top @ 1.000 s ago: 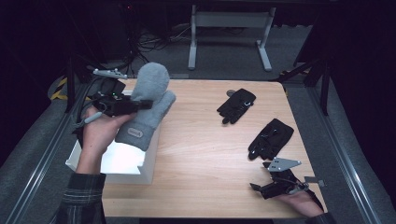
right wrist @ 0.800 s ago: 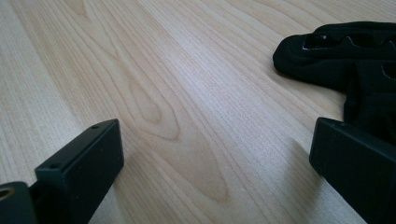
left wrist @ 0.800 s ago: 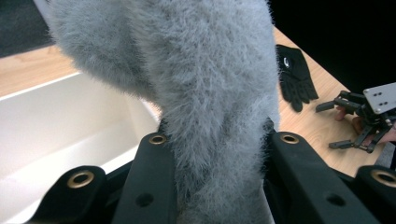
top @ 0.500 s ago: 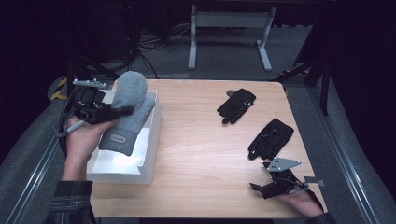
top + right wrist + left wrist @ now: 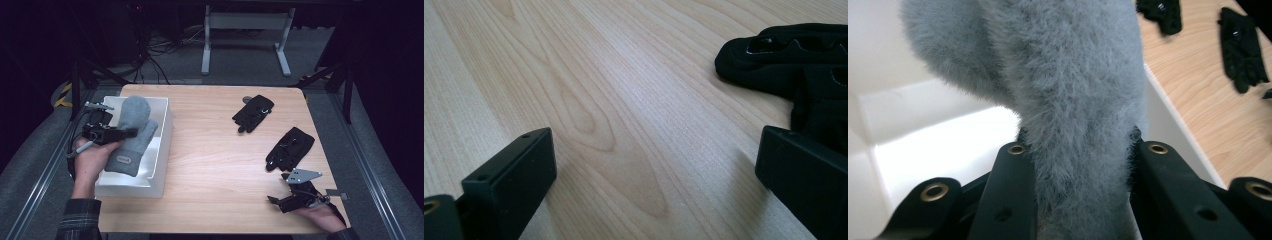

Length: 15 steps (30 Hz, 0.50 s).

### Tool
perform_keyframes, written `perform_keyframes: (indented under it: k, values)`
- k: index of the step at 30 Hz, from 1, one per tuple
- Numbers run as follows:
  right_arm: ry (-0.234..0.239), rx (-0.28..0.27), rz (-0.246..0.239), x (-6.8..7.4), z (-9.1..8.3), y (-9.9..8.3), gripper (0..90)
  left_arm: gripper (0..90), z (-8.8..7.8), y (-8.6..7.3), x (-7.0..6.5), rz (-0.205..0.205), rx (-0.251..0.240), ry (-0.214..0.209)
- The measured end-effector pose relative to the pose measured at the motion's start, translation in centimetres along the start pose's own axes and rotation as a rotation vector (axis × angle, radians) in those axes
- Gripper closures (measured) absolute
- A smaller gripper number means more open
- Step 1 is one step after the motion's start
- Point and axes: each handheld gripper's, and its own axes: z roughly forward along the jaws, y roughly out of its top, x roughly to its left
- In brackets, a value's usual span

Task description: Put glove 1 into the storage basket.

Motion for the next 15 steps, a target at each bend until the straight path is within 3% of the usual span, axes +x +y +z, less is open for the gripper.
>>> perform_keyframes:
  k: [15]
  values:
    - [-0.001,0.000,0.000,0.0,0.0,0.0,3.3,71.7,5.1,-2.4,3.8,-0.097,0.108,0.022]
